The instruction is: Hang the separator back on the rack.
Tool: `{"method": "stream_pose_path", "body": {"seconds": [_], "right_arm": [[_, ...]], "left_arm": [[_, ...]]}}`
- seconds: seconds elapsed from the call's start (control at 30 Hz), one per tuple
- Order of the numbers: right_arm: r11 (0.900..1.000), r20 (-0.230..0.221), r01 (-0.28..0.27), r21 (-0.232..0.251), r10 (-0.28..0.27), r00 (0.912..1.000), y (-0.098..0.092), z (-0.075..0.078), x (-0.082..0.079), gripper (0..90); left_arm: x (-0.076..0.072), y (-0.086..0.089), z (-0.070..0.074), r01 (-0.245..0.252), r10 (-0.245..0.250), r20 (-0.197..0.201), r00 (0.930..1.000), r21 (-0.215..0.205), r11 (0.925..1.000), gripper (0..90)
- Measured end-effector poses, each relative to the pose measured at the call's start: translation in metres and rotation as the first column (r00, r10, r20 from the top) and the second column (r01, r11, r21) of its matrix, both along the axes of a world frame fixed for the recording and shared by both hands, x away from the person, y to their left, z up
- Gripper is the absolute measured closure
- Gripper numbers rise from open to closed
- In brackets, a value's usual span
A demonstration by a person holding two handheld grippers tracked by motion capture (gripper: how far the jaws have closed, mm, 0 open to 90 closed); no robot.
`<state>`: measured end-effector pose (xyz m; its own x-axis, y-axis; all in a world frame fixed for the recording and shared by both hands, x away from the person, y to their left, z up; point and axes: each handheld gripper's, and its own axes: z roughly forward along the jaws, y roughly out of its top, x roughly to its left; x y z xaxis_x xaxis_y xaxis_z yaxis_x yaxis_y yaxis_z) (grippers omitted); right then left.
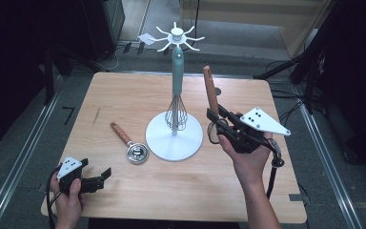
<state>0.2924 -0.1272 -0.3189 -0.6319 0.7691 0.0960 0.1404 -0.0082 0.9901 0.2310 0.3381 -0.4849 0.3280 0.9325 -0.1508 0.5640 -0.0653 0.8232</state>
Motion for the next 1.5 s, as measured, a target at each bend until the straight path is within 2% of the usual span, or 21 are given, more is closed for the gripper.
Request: {"method": "stream_pose_path", "body": {"seconds": [0.2,0.57,0.77,1.17,1.5], "right_arm": [[1.000,0.035,-0.003,0.019,0.002,0.9994,0.005,0.004,-0.001,70.5],[1.000,0.061,-0.007,0.023,0.006,0.9981,0.013,0.016,0.001,70.6],[0.999,0.076,-0.004,0.042,0.000,0.9971,0.015,0.020,0.003,70.5],[0.998,0.085,-0.008,0.067,0.002,0.9964,0.020,0.027,0.006,70.6],[0.998,0.086,-0.005,0.055,0.000,0.9963,0.024,0.029,0.011,70.6]], "left_arm": [[0.000,0.000,0.000,-0.002,0.002,0.001,1.0000,-0.003,1.0000,0.0],[0.000,0.000,0.000,-0.002,0.002,0.005,1.0000,-0.008,1.0000,0.0],[0.000,0.000,0.000,-0.001,0.001,0.005,1.0000,-0.004,1.0000,0.0],[0.000,0.000,0.000,0.001,0.000,0.004,1.0000,-0.006,1.0000,0.0],[0.000,0.000,0.000,-0.001,0.001,0.005,1.0000,-0.008,1.0000,0.0]]}}
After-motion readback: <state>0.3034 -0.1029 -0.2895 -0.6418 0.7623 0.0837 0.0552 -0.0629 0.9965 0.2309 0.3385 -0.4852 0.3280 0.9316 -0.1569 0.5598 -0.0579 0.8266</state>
